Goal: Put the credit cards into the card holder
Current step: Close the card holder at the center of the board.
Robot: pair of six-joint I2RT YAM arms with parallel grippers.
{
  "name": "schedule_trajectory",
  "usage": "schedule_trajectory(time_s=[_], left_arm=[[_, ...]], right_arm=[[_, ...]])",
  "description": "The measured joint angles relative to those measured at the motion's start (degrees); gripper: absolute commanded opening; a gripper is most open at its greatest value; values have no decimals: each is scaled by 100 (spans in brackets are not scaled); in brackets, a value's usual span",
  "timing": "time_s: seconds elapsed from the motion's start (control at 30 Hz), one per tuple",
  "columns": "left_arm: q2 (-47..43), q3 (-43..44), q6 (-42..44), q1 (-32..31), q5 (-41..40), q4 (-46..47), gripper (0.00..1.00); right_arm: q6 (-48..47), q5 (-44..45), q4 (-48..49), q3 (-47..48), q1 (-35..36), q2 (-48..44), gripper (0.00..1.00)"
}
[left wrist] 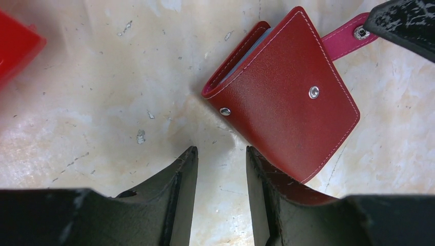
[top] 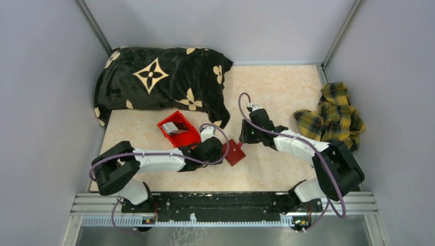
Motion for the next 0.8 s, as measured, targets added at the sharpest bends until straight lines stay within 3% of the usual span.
schedule_trajectory(time_s=[0.23,0.53,0.67,0.8], left_arm=[[76,50,9,35,42,81,47],[160,129,15,46,61,92,47],[221,188,15,61,68,101,47],[267,219,15,74,94,131,47]], right_arm=[[0,-275,116,-111,-63,46,27],[-7,-487,264,-297,-98,44,6],[-15,-564,295,-299,-107,44,8],[-63,-597,354,-400,-122,-55,22]])
